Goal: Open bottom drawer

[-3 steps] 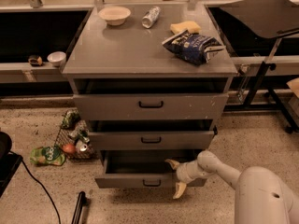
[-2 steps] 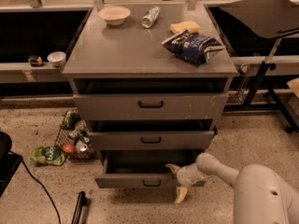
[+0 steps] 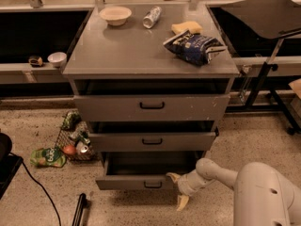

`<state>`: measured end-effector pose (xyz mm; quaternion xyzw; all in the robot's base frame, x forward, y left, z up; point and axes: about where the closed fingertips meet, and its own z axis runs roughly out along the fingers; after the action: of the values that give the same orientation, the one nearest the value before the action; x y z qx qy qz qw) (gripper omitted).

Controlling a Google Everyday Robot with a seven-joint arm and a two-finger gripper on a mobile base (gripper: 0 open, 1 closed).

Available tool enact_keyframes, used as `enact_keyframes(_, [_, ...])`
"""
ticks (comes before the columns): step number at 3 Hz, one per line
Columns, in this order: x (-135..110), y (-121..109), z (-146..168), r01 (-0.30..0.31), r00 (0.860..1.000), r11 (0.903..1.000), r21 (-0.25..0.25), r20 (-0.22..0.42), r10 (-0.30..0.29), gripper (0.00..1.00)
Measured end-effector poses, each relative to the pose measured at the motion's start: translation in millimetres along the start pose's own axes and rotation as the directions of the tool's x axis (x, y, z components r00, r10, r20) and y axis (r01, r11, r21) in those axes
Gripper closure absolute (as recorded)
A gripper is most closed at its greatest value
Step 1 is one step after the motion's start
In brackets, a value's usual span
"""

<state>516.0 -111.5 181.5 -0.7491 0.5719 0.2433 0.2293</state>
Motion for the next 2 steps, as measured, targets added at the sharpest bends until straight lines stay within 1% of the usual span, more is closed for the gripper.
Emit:
enact_keyframes(1, [-1.9, 12.1, 1.4, -0.002, 1.000, 0.9997, -0.026, 0.003, 0.002, 0.42])
enact_keyframes(2, [-2.7, 11.5, 0.4, -0.002, 1.000, 0.9996, -0.027, 0.004, 0.002, 0.65])
